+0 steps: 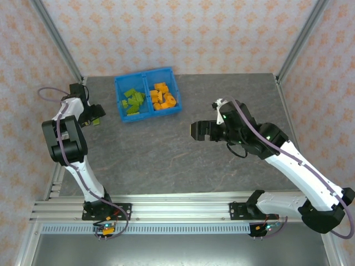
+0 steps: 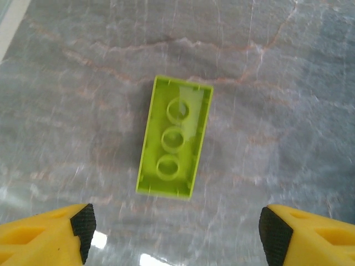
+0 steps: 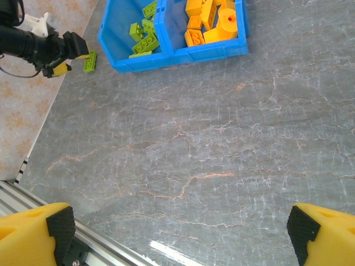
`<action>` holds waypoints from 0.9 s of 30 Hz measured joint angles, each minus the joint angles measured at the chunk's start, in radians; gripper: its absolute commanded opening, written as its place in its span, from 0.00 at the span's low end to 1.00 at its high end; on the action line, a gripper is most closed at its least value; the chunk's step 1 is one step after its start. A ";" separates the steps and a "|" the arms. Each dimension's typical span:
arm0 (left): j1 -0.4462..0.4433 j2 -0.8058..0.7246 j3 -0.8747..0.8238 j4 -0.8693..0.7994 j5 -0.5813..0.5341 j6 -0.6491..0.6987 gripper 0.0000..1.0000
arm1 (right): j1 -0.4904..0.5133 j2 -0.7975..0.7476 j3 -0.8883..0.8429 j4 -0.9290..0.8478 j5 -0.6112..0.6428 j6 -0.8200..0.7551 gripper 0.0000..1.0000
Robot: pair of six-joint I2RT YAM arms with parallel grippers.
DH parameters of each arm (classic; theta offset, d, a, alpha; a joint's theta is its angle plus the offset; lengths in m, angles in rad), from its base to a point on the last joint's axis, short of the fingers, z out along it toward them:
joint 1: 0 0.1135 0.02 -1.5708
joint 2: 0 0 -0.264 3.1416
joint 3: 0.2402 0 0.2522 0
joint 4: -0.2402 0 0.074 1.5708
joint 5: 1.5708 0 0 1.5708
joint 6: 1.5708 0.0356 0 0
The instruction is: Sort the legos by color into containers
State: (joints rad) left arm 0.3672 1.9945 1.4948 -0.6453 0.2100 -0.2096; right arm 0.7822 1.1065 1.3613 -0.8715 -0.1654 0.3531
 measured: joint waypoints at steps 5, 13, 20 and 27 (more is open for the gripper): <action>0.000 0.109 0.083 -0.018 -0.005 0.025 0.64 | 0.000 0.037 0.000 0.000 0.000 0.000 0.99; 0.000 0.171 0.141 -0.049 -0.025 0.035 0.47 | 0.000 0.077 0.006 0.000 -0.012 0.002 0.99; 0.000 0.170 0.144 -0.056 -0.043 0.041 0.24 | 0.000 0.076 0.015 0.001 -0.011 0.017 0.99; -0.003 0.132 0.114 -0.058 -0.035 0.029 0.24 | 0.000 0.076 0.019 0.002 -0.011 0.043 0.99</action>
State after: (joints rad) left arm 0.3645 2.1262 1.6085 -0.7029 0.1745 -0.1802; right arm 0.7818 1.1828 1.3804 -0.8692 -0.1764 0.3965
